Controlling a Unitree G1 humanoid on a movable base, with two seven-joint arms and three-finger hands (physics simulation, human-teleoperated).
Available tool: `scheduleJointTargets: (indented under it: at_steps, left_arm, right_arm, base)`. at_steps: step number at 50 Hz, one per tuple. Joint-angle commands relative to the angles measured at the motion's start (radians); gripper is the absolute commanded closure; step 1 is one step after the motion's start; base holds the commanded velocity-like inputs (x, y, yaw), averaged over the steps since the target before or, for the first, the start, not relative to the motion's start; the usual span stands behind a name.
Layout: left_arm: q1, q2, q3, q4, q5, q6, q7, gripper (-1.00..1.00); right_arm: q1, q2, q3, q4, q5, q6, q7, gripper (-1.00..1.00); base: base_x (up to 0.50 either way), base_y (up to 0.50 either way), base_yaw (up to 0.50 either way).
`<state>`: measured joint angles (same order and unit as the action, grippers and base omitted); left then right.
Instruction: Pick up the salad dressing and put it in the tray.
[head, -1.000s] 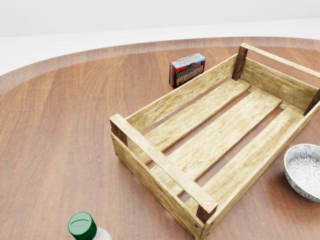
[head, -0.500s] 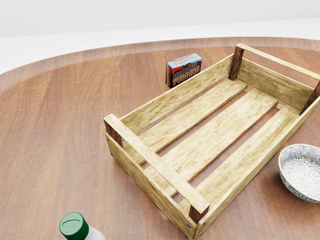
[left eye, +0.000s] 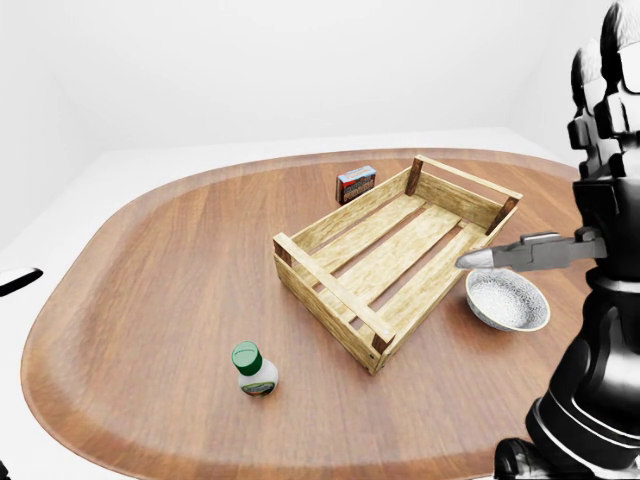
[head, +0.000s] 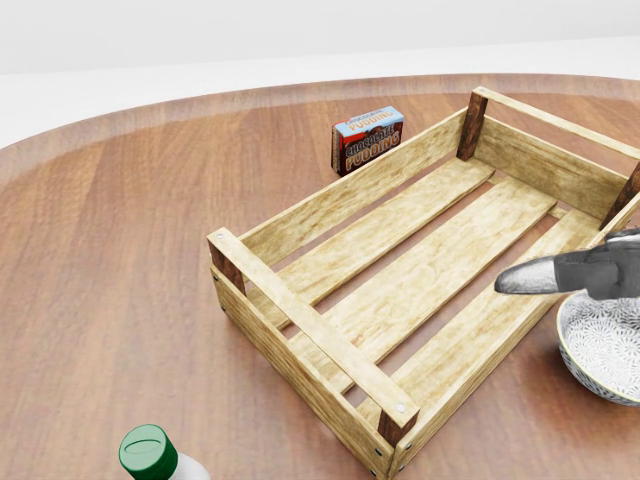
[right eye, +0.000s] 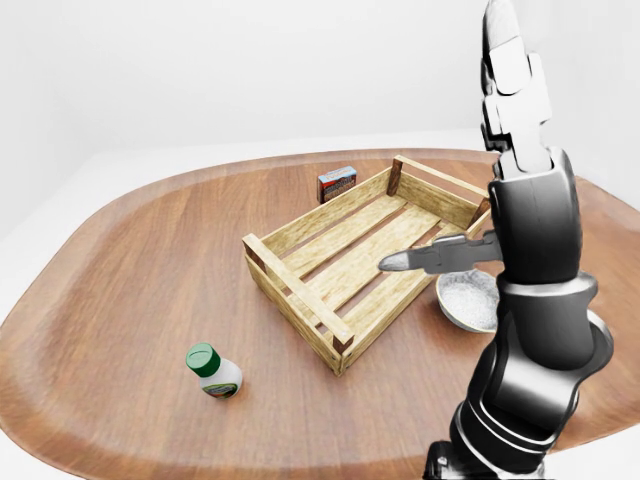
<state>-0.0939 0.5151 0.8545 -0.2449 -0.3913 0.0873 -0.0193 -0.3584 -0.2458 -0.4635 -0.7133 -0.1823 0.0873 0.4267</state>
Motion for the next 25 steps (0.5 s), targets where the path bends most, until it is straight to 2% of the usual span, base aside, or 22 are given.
scheduleJointTargets:
  at_steps: [1,13,25]
  left_arm:
    - [0.003,0.002,-0.004,0.024,-0.004,0.0,0.004,-1.0]
    - [0.004,0.002,0.003,0.011,-0.002,0.0,0.006,-1.0]
    - [0.005,0.005,0.001,0.021,-0.006,0.0,0.005,-1.0]
  right_arm:
    - [-0.272,0.095,0.51,0.2,-0.452,0.0,0.174,-1.0]
    - [-0.252,0.154,0.504,0.208,-0.508,0.0,0.22,-1.0]
    - [-0.18,0.283,0.603,0.331,-0.496,0.0,0.18,-1.0]
  base:
    - [0.0,0.0,0.0]
    - [0.0,0.0,0.0]
    - [0.0,0.0,0.0]
